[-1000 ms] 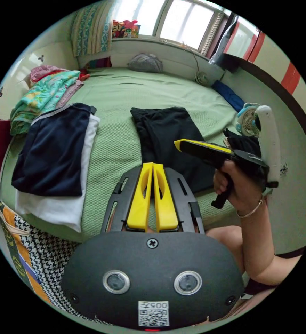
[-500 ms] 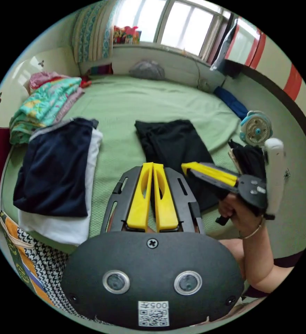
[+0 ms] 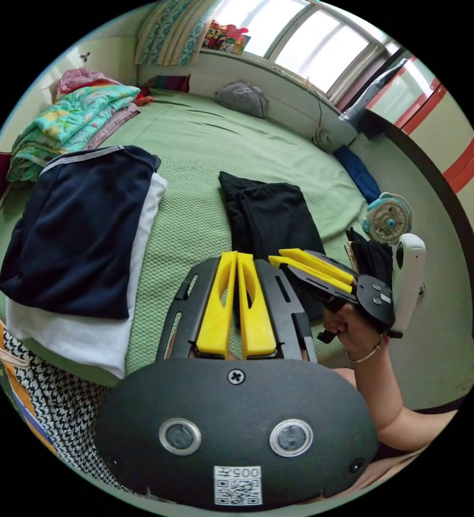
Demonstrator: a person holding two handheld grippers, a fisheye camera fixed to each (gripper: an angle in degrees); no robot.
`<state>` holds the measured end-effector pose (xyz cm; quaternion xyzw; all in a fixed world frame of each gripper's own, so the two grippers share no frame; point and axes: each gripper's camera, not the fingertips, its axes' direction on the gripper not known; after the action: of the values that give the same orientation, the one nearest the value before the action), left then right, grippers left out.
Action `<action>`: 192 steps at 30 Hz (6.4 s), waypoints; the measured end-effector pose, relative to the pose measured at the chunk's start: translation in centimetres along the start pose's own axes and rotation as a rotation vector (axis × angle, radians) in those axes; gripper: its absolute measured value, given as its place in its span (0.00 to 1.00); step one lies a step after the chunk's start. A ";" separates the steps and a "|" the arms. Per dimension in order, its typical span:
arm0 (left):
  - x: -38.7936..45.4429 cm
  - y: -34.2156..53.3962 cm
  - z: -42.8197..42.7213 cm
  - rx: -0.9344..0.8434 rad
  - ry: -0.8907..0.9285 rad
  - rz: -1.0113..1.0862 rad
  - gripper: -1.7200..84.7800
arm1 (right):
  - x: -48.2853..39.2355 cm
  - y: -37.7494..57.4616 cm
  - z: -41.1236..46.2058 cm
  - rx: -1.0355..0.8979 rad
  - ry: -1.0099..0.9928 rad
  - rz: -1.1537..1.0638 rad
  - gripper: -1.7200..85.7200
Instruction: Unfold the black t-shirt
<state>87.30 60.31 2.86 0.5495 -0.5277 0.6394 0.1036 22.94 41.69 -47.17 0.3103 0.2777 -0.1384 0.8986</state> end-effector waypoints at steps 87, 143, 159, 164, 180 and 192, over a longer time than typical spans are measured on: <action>1.7 -8.6 17.6 -0.264 -0.017 0.312 0.01 | 8.9 -4.7 3.1 -0.154 0.060 0.117 0.05; -9.5 -3.9 7.5 -0.002 -0.191 -0.193 0.08 | 12.2 3.3 -3.9 0.009 -0.020 0.227 0.01; -9.2 2.5 7.4 -0.056 -0.260 -0.127 0.09 | 20.1 12.4 -10.0 0.075 0.258 0.488 0.01; -8.5 4.2 7.7 -0.092 -0.261 -0.129 0.09 | 22.8 15.5 -10.4 0.016 0.298 0.565 0.01; -7.0 10.2 6.9 -0.097 -0.341 -0.143 0.02 | 19.3 18.9 -10.0 -0.053 0.405 0.401 0.07; -4.0 13.2 7.5 -0.094 -0.397 -0.072 0.01 | 15.7 20.0 -8.9 -0.069 0.367 0.359 0.08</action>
<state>83.81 50.65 -9.03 0.6780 -0.5469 0.4890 0.0457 40.35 61.48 -52.55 0.3435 0.3811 0.0914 0.8535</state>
